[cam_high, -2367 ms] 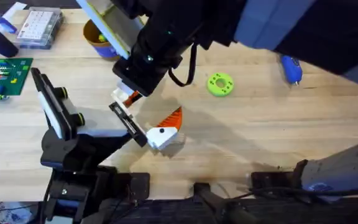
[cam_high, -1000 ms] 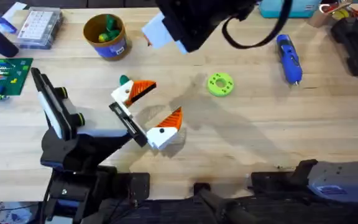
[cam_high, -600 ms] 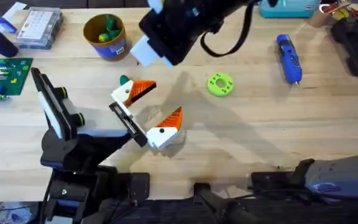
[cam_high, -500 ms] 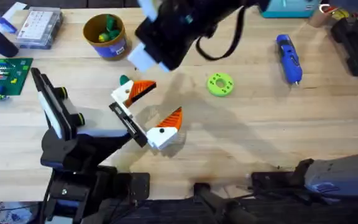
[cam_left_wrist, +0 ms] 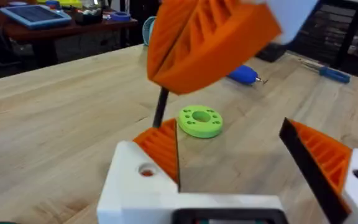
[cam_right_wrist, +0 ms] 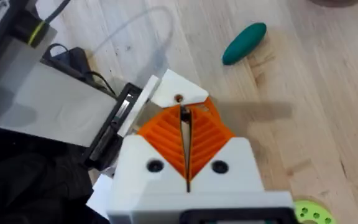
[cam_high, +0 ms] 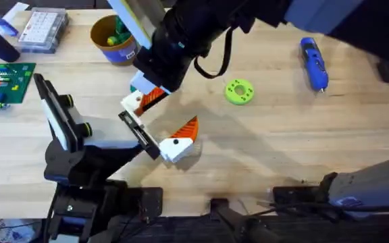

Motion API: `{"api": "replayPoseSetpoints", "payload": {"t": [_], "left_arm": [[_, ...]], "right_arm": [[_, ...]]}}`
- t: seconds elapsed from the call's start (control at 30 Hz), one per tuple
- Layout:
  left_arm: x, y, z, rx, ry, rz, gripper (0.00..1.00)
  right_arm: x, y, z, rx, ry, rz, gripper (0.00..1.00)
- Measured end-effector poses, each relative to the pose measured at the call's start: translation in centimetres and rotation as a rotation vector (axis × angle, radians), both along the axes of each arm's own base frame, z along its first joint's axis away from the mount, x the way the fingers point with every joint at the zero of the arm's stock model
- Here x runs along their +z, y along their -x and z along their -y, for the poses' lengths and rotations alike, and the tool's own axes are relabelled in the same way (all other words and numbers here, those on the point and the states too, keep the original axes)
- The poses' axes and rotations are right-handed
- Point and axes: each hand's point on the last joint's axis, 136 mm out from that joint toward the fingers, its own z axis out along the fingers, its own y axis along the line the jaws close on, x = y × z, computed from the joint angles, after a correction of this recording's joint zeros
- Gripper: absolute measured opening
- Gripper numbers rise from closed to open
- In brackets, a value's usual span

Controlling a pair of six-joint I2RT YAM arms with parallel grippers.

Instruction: Pick up the gripper from the table and insert it into the empty holder that is missing its gripper. Then pick up a screw, insert it into the mounting hole, and use the screwdriver to tighten it. Finally, clean up the table by picking up the vegetable and placing it into the bucket.

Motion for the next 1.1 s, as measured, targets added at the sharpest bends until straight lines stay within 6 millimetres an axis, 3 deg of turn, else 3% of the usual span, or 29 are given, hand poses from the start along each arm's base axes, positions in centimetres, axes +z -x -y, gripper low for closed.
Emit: {"api": "replayPoseSetpoints", "payload": {"t": [0.43,0.7,1.1], "left_arm": [[0.0,0.0,0.0,0.000,0.000,0.000,0.990],[0.0,0.0,0.0,0.000,0.000,0.000,0.990],[0.0,0.0,0.0,0.000,0.000,0.000,0.990]], "right_arm": [[0.0,0.1,-0.2,0.008,-0.001,0.003,0.011],[-1.8,0.4,-1.0,0.023,0.032,-0.021,0.011],[-2.2,0.3,-1.0,0.023,0.041,-0.027,0.011]]}}
